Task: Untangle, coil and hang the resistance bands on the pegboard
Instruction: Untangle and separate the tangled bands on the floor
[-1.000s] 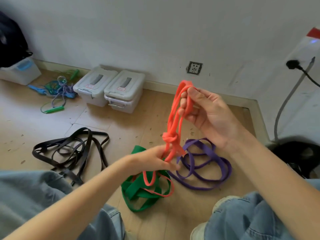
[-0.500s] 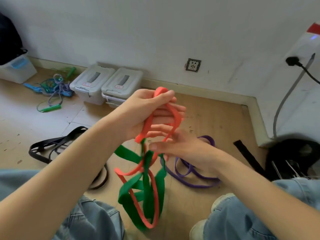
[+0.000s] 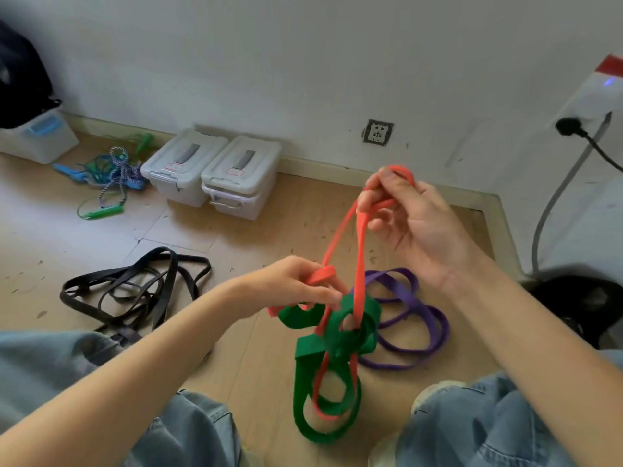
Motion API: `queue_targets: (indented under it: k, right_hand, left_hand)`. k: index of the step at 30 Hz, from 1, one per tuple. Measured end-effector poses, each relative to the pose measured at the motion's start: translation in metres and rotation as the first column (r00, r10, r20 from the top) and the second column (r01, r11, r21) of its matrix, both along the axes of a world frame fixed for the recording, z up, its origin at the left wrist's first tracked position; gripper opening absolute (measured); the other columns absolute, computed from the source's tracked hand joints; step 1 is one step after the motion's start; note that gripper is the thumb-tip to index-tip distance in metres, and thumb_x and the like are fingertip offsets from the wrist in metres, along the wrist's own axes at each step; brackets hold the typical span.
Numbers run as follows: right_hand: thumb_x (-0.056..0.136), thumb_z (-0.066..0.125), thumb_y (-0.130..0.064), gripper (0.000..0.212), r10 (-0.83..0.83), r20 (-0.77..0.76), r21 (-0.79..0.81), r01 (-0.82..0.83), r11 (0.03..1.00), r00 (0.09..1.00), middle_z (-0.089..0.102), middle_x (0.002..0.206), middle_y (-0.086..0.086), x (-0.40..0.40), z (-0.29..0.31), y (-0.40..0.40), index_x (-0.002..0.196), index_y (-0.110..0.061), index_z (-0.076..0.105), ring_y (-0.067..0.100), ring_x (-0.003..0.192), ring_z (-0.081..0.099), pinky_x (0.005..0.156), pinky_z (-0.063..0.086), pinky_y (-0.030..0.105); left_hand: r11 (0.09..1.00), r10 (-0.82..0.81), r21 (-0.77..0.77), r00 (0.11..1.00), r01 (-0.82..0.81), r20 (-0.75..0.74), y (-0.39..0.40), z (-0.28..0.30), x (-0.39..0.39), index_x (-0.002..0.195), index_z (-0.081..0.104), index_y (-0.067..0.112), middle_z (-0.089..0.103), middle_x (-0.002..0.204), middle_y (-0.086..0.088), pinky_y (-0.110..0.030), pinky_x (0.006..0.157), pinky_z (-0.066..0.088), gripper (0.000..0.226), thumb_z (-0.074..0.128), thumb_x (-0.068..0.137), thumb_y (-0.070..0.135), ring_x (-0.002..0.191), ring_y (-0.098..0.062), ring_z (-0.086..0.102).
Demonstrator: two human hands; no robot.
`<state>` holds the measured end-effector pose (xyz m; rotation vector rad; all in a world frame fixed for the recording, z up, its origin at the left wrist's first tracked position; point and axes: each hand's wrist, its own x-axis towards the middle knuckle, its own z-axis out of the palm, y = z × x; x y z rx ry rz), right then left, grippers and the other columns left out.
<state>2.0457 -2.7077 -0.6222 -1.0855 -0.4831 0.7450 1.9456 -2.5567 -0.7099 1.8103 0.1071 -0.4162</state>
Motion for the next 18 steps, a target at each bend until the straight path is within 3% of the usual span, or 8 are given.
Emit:
queue_targets:
  k: [2, 5, 8, 10, 13, 15, 18]
  right_hand:
    - [0.093, 0.047, -0.02, 0.02, -0.003, 0.005, -0.013, 0.003, 1.0, 1.0, 0.068, 0.065, 0.006, 0.001, -0.001, -0.003, 0.083, -0.007, 0.058, 0.01, 0.052, 0.057, 0.04, 0.043, 0.013]
    - [0.089, 0.05, -0.022, 0.017, 0.025, -0.005, 0.019, -0.025, 1.0, 1.0, 0.069, 0.073, 0.009, 0.002, 0.0, -0.008, 0.084, -0.009, 0.06, 0.014, 0.055, 0.05, 0.035, 0.038, 0.012]
    - [0.092, 0.048, -0.02, 0.019, 0.127, 0.007, 0.043, -0.127, 0.991, 0.992, 0.069, 0.077, 0.01, -0.004, 0.0, -0.007, 0.086, -0.009, 0.062, 0.013, 0.055, 0.051, 0.034, 0.038, 0.012]
    - [0.094, 0.045, -0.018, 0.02, 0.182, -0.002, 0.065, -0.181, 0.981, 0.983, 0.068, 0.077, 0.01, -0.009, -0.001, -0.004, 0.087, -0.009, 0.062, 0.012, 0.056, 0.052, 0.034, 0.038, 0.011]
    - [0.092, 0.047, -0.019, 0.02, 0.219, -0.05, 0.129, -0.211, 0.969, 0.974, 0.068, 0.076, 0.01, -0.009, 0.002, -0.002, 0.087, -0.008, 0.063, 0.011, 0.056, 0.053, 0.037, 0.041, 0.011]
    - [0.091, 0.047, -0.019, 0.019, 0.169, -0.068, 0.13, -0.159, 0.979, 0.983, 0.068, 0.075, 0.01, -0.005, 0.003, -0.003, 0.087, -0.007, 0.062, 0.012, 0.058, 0.056, 0.04, 0.043, 0.012]
    - [0.096, 0.043, -0.015, 0.019, 0.001, -0.088, 0.056, 0.004, 0.998, 0.996, 0.067, 0.069, 0.009, 0.006, -0.002, -0.009, 0.086, -0.005, 0.057, 0.011, 0.055, 0.057, 0.042, 0.044, 0.014]
  left_hand:
    - [0.97, -0.028, 0.241, 0.999, 0.019, 0.037, 0.004, -0.001, 0.004, 0.104, 0.065, 0.021, 0.065, 0.081, 0.011, -0.019, 0.065, 0.047, 0.025, 0.07, 0.081, 0.03, 0.073, -0.006, 0.06]
    - [0.811, -0.227, 0.536, 0.971, 0.234, -0.079, 0.004, -0.017, 0.0, 0.115, 0.055, 0.025, 0.053, 0.103, 0.001, -0.026, 0.082, 0.046, 0.043, 0.071, 0.078, 0.04, 0.097, -0.019, 0.052]
    - [0.638, -0.092, 0.727, 0.962, 0.255, -0.256, -0.011, -0.043, -0.006, 0.142, 0.023, 0.034, 0.029, 0.14, -0.008, -0.043, 0.102, 0.034, 0.087, 0.064, 0.071, 0.064, 0.123, -0.03, 0.031]
    - [0.59, -0.02, 0.791, 0.982, 0.163, -0.187, -0.023, -0.055, -0.005, 0.141, 0.025, 0.029, 0.026, 0.147, -0.005, -0.049, 0.104, 0.029, 0.089, 0.059, 0.07, 0.069, 0.13, -0.032, 0.027]
    - [0.773, 0.085, 0.634, 0.996, -0.04, -0.041, -0.034, -0.064, -0.005, 0.112, 0.048, 0.019, 0.056, 0.117, -0.002, -0.04, 0.099, 0.038, 0.045, 0.059, 0.082, 0.05, 0.108, -0.021, 0.051]
    - [0.828, 0.11, 0.552, 0.994, -0.1, 0.014, -0.035, -0.064, -0.003, 0.096, 0.054, 0.012, 0.067, 0.099, -0.005, -0.035, 0.086, 0.048, 0.015, 0.056, 0.087, 0.024, 0.091, -0.022, 0.062]
    - [0.864, 0.185, 0.466, 0.981, -0.191, 0.058, -0.02, -0.052, 0.008, 0.093, 0.055, 0.009, 0.07, 0.088, -0.007, -0.036, 0.082, 0.052, 0.01, 0.051, 0.084, 0.006, 0.089, -0.026, 0.066]
